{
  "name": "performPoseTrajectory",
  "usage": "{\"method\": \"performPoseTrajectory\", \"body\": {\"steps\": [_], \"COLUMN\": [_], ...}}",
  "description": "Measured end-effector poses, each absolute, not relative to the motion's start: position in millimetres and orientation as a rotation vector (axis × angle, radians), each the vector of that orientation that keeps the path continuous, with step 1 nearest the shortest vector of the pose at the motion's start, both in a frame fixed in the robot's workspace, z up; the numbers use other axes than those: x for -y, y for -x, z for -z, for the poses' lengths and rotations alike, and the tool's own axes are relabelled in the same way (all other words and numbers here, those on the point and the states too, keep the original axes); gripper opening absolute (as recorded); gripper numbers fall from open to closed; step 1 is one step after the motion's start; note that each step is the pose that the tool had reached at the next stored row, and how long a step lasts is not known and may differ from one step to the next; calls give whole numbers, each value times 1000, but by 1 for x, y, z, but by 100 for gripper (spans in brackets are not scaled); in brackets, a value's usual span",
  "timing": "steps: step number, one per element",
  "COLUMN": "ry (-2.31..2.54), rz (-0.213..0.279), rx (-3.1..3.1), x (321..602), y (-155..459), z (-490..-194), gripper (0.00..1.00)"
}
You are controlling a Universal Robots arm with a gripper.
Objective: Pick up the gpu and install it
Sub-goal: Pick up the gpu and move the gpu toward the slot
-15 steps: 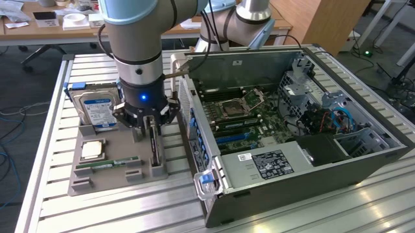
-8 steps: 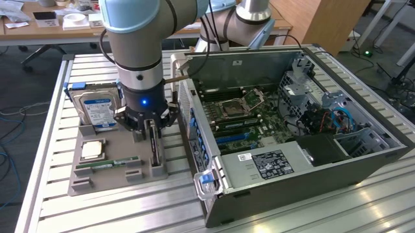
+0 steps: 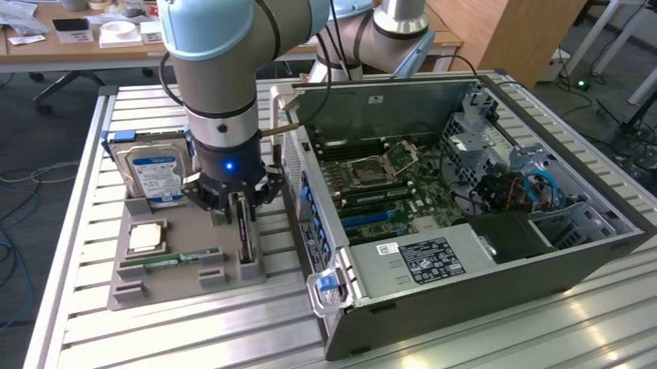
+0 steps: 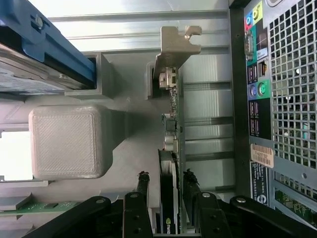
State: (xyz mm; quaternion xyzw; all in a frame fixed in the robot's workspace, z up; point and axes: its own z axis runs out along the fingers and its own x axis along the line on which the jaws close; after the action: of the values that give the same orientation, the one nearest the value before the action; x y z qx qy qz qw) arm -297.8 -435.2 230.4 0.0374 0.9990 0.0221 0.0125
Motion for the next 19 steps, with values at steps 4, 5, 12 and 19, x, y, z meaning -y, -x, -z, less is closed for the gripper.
{"method": "performPoseTrajectory", "body": {"steps": [4,5,12,19], "ry": [-117,-117,-117,-117], "rz": [-69,-69,-69,-69], "rx": [-3114,-3114,-3114,-3114], "x": [435,435,435,435], "y": [298,298,296,296], "z": [-228,-228,-228,-228], "gripper": [42,42,42,42]}}
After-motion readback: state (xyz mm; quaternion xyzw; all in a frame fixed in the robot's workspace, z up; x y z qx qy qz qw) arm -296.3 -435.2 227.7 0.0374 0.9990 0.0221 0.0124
